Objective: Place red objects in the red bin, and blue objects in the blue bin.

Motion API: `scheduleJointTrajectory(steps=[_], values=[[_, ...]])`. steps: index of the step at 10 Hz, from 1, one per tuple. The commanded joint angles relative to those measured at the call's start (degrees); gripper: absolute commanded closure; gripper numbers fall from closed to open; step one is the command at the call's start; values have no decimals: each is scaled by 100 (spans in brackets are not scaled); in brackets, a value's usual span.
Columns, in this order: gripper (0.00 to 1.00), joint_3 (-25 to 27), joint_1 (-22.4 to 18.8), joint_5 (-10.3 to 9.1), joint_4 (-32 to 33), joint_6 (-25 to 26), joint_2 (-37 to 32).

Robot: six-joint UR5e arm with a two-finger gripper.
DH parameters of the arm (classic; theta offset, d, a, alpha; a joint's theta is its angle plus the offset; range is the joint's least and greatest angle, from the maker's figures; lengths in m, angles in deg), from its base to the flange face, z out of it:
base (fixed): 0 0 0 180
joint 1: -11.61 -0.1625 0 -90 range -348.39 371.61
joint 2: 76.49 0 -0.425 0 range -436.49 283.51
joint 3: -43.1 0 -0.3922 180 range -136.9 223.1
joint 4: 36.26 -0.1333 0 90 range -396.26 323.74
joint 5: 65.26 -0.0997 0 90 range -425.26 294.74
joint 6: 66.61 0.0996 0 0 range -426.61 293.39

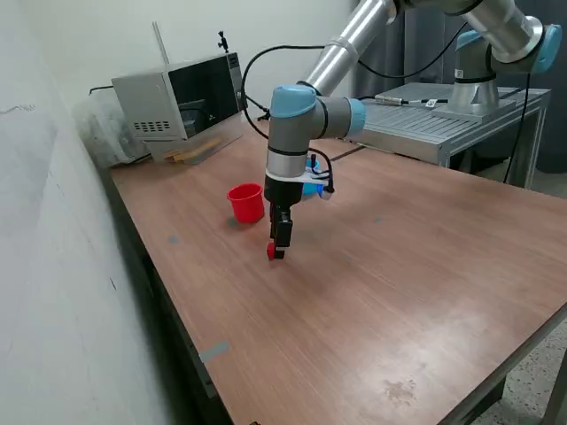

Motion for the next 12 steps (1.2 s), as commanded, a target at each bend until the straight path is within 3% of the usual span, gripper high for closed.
scheduleJointTrajectory(steps=[1, 7, 12], values=[[100, 31, 53, 0, 80, 3, 3], [100, 40, 141, -9, 89, -119, -41], [100, 540, 299, -35, -77, -786, -1392]])
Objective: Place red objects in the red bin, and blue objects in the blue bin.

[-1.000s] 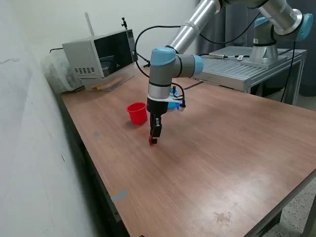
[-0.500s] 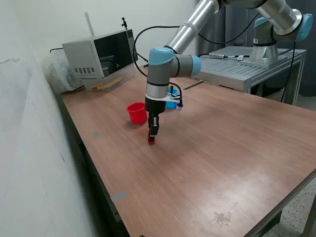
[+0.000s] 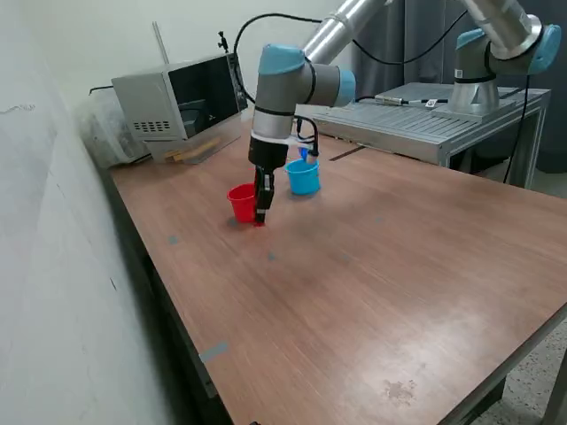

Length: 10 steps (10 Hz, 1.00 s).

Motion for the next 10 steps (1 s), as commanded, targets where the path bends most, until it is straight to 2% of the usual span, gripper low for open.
scheduleJointTrajectory(steps=[1, 2, 4, 7, 10], values=[[100, 394, 44, -14, -202, -510, -990], [100, 604, 105, -6, -238, -677, -1254], [100, 957, 613, -6, -238, -907, -1634], [100, 1133, 1211, -6, -238, -1057, -1679], [100, 1151, 1319, -41, -220, -1092, -1531]])
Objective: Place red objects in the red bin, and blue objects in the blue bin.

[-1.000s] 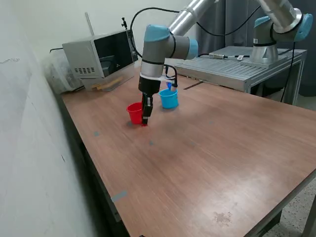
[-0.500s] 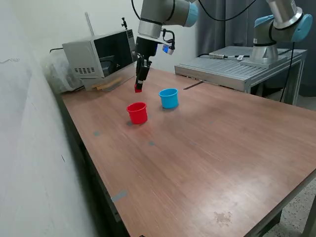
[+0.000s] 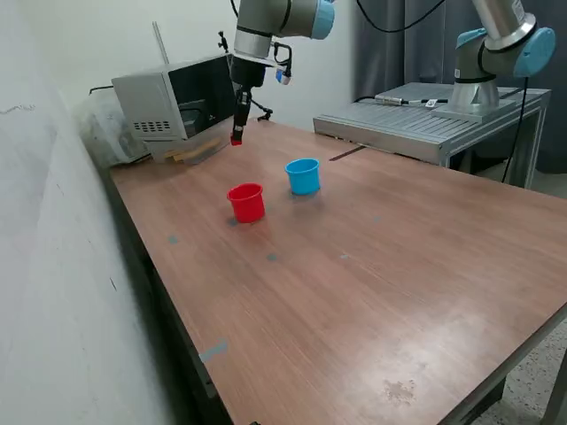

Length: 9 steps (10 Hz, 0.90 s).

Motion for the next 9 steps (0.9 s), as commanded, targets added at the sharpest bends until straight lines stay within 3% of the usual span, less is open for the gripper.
scheduleJointTrajectory(steps=[1, 4, 6, 9], values=[[100, 79, 176, -19, 11, -64, 221], [100, 176, 63, -36, 20, -108, 442], [100, 150, -113, -202, 20, -354, 442], [100, 159, -149, -221, 20, -363, 450]])
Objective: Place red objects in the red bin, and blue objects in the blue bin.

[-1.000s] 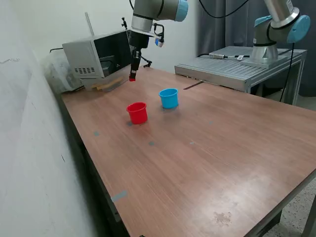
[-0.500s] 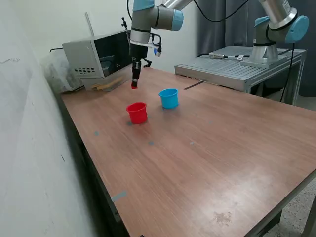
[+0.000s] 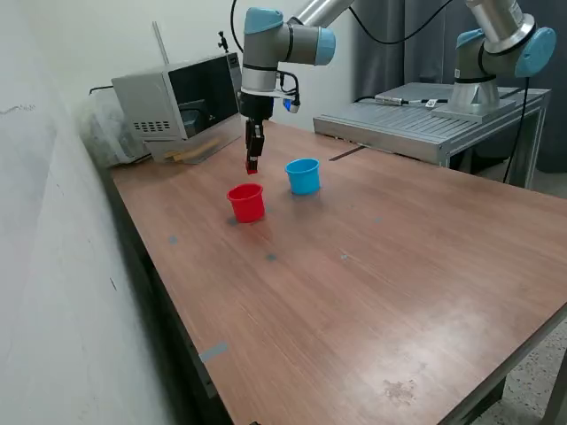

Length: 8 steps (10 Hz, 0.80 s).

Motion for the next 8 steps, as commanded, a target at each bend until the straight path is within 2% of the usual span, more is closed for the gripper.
scheduleJointTrajectory(steps=[1, 3, 4, 8], values=[[100, 17, -63, -50, 1, -59, 23], [100, 17, -54, -24, 1, -59, 23], [0, 26, -54, 11, 1, -50, 23], [0, 35, 8, 29, 9, -50, 32]])
